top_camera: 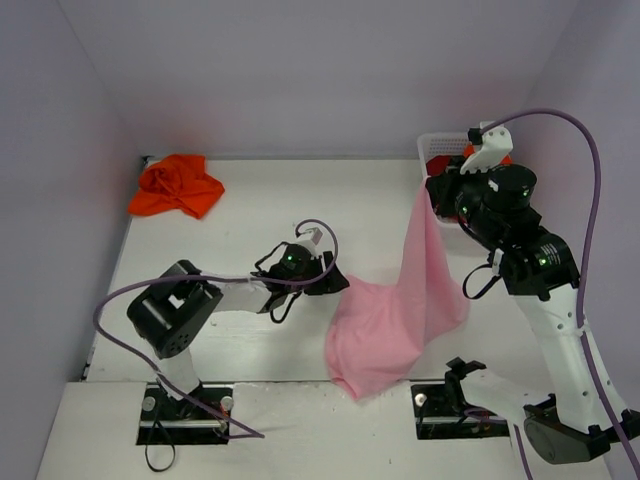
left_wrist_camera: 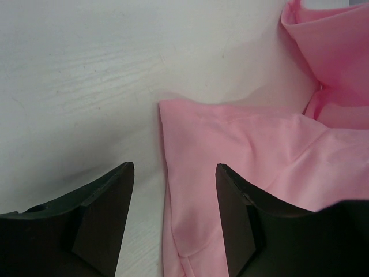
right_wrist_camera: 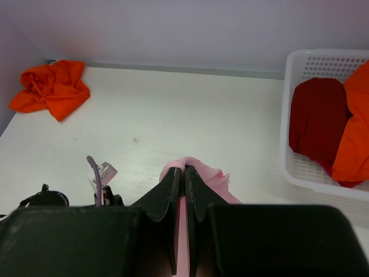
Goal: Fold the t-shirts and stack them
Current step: Fold the tshirt
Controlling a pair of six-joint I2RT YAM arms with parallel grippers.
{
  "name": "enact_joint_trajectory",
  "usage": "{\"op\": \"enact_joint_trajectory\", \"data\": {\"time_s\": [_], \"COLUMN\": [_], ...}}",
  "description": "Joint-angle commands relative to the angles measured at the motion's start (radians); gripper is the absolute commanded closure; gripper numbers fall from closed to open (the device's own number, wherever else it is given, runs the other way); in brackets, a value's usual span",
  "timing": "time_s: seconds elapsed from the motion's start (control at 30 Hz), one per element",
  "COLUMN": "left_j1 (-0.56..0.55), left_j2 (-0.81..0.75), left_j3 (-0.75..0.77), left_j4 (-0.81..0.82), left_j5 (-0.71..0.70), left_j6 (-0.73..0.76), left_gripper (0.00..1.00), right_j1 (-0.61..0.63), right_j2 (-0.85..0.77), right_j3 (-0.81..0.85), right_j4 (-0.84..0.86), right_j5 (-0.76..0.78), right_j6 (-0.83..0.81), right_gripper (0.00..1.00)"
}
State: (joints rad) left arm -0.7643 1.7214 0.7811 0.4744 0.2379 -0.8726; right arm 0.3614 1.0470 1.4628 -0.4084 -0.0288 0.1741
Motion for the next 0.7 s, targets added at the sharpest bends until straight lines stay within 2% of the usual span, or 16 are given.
{"op": "enact_joint_trajectory", "data": {"time_s": [0.0,0.47,0.67], "left_j1": [0.023,0.023,0.011], "left_j2": [0.021,0.198,0.175], "left_j3": [0.063,0.15,0.132], "left_j4": [0.162,0.286,0.271], "left_j5": [0.049,0.116,0.11], "left_j6": [-0.026,-0.077,-0.074], "left_gripper": [0.47,0.48,0.59], "right_j1": [0.007,0.007,0.007], "right_j2": [-0.007,-0.016,-0.007], "right_j3": [0.031,-0.002,0.004], "right_j4": [0.079,0.074,0.074], "right_j5": [0.013,0.056,0.066], "right_j6": [-0.018,-0.031,-0.036], "right_gripper": [1.0,1.0,1.0]}}
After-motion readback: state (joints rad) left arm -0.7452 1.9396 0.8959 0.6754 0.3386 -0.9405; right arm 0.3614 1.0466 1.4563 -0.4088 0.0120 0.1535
